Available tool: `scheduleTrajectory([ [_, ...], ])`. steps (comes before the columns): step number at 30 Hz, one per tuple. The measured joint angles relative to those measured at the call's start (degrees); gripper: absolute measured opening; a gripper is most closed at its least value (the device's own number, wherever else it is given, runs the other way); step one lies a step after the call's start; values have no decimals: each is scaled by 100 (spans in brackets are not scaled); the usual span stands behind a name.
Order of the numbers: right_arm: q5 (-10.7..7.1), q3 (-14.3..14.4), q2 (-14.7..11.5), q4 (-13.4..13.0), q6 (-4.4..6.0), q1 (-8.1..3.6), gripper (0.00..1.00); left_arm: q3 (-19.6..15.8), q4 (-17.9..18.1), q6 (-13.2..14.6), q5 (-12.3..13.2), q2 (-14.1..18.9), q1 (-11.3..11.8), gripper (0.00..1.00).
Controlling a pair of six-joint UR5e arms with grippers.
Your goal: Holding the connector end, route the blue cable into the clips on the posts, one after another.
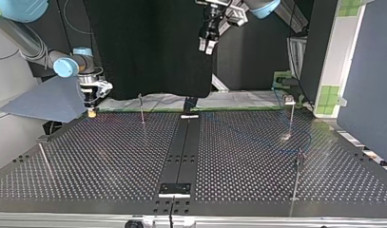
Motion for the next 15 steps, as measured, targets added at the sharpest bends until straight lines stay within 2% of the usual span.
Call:
scheduleTrajectory([
  [3,20,33,-131,-19,85,25,0,-177,132,69,87,-10,4,100],
  [8,41,43,-185,-53,238,70,0,-449,283,240,239,-17,6,100],
  [15,53,44,-191,-82,279,104,0,-560,337,288,276,-19,7,100],
])
